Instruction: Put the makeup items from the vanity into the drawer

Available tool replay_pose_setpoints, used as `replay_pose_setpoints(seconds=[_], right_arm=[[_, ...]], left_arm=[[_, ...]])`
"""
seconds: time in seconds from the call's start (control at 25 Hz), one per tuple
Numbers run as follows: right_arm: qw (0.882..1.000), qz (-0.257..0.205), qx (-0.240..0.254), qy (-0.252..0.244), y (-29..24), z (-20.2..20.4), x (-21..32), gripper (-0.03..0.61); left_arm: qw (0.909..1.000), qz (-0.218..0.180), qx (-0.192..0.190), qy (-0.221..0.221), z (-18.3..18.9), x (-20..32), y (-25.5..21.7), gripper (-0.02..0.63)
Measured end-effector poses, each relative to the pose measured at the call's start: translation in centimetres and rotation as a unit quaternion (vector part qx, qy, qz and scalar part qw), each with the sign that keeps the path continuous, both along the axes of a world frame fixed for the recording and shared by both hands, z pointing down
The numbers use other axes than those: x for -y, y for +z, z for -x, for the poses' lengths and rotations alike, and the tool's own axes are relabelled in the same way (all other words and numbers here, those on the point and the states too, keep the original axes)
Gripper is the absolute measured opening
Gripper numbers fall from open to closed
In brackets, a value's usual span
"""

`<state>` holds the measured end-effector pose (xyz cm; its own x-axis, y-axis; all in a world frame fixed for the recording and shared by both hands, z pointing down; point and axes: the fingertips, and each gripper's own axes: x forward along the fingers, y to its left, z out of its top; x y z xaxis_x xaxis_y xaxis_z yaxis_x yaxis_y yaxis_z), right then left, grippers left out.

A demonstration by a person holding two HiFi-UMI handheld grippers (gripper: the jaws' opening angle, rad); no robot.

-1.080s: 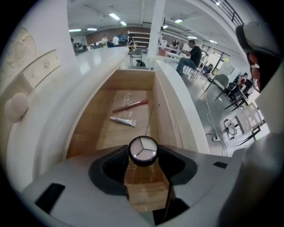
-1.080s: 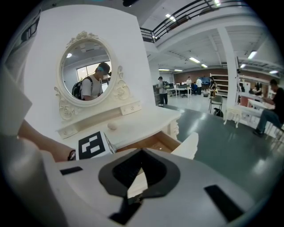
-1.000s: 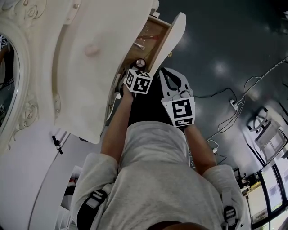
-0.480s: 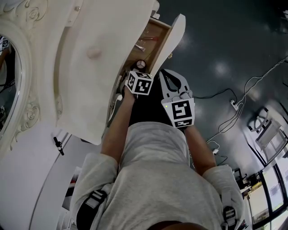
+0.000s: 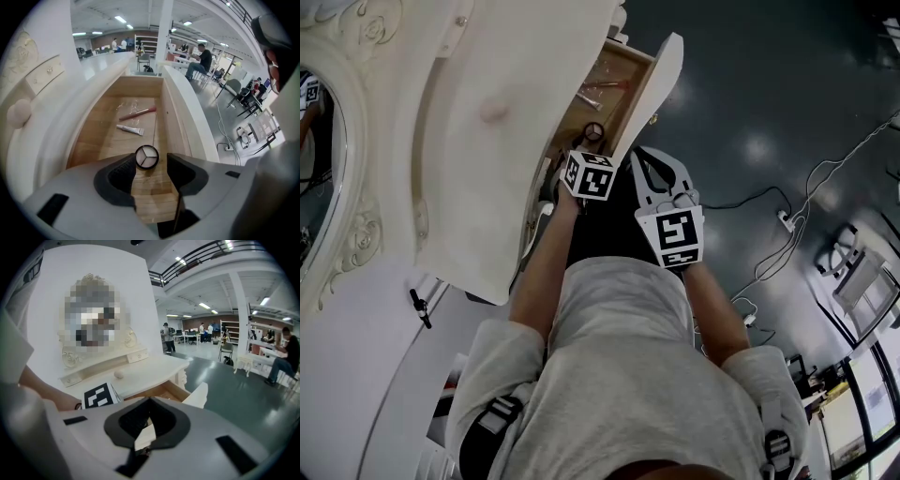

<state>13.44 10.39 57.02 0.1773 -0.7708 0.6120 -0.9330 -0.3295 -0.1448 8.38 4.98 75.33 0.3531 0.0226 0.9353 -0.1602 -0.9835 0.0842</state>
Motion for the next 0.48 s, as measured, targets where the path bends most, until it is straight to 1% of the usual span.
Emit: replay_pose_setpoints(seconds=[0.04,0.12,0.36,0.48], right_arm=[[1.0,-0.001,-0.002,0.0,-0.2,0.0,-0.1,0.014],[1.0,-0.002,-0.007,0.001,-0.6,-0.3,-0.4,0.014],[1.0,-0.011,-0.019,-0.001,-2.0,-0.5,-1.1,0.014],[1.0,-0.018,-0.025,-0.006,-2.8,-0.3,-1.0,0.014]], left_arm=[[1.0,0.0,-0.005,-0.005,0.0,0.0,-0.2,0.208],[0.9997,-0.006,-0.015,-0.016,-0.1,0.1,-1.0,0.171],[0.9966,-0.055,-0.048,-0.038,0.4,0.7,-4.1,0.04],[0.9938,-0.073,-0.068,-0.051,0.6,1.2,-6.0,0.012]])
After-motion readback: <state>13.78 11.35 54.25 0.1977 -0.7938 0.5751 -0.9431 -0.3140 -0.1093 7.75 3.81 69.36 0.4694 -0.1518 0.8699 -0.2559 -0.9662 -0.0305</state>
